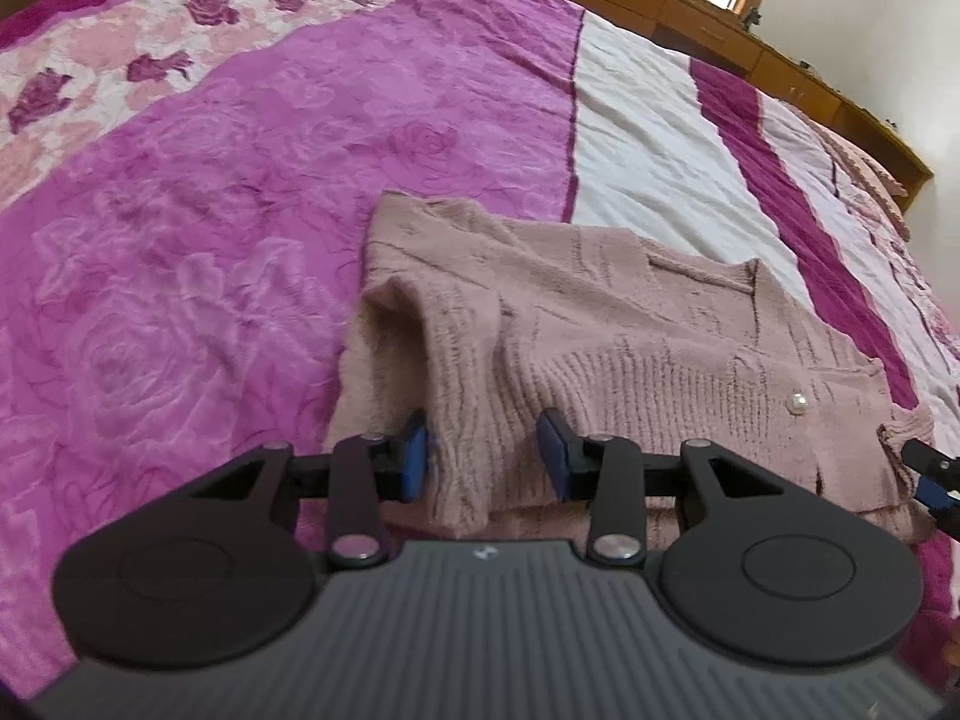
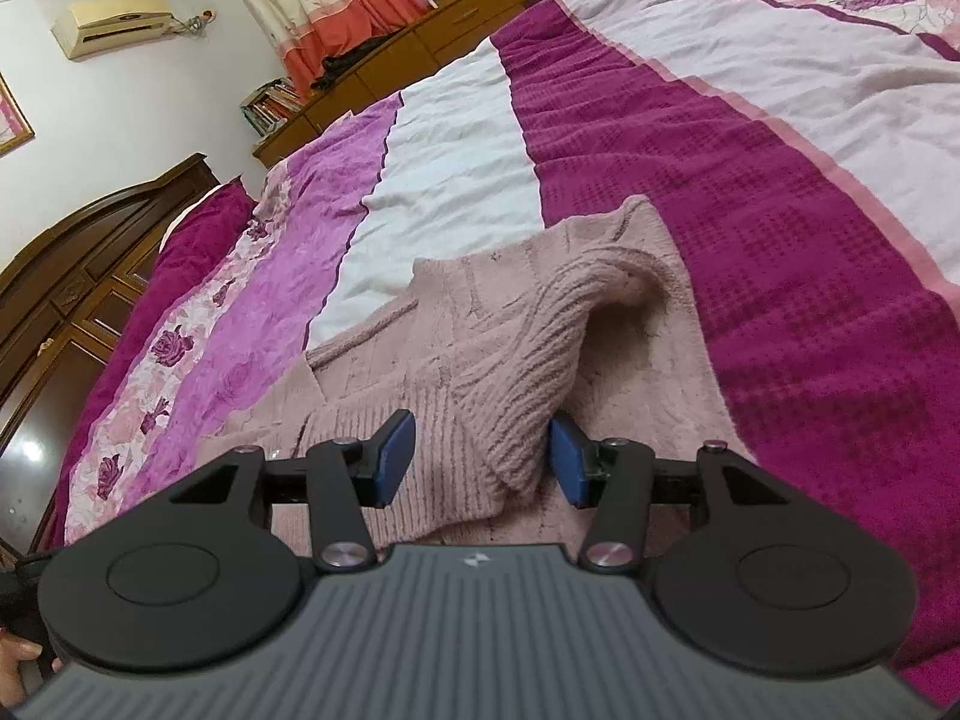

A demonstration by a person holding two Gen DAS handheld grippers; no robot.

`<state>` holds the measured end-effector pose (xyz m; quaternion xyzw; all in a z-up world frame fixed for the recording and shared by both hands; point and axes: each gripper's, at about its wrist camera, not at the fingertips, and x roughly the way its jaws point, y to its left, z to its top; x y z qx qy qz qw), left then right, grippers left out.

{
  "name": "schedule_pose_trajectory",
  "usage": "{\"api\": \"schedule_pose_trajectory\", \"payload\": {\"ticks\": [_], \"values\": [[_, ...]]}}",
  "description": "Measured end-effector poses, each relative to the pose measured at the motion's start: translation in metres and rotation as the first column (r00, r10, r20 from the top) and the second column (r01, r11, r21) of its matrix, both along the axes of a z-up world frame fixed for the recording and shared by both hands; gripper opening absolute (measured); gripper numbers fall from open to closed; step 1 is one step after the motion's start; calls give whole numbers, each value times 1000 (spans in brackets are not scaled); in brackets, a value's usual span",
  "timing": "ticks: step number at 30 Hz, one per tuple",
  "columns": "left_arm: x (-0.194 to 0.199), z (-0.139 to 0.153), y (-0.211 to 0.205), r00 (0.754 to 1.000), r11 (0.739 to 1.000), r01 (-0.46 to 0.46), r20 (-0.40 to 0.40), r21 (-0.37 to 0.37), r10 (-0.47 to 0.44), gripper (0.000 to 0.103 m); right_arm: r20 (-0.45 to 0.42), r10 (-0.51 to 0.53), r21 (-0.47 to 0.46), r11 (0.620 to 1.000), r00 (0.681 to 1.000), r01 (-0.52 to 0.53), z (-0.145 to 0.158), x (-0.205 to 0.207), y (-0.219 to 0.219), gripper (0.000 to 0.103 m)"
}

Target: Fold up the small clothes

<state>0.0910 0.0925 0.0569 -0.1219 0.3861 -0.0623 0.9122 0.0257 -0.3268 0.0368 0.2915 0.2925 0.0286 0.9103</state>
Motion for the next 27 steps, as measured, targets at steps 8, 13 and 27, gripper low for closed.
{"api": "schedule_pose_trajectory", "payload": {"ticks": [8,13,27], "values": [[11,9,7,999,991,14,36,-133,-9,13,37,22,68,997,999,-24,5,14,-10,12],[30,22,15,995,982,-59,69,-177,72,12,108,-34,136,991,994,19,19,32,-22,12],[118,7,27,977,956,-212,-20,-201,213,14,52,-181,133,976,982,173,0,117,-27,45]]}}
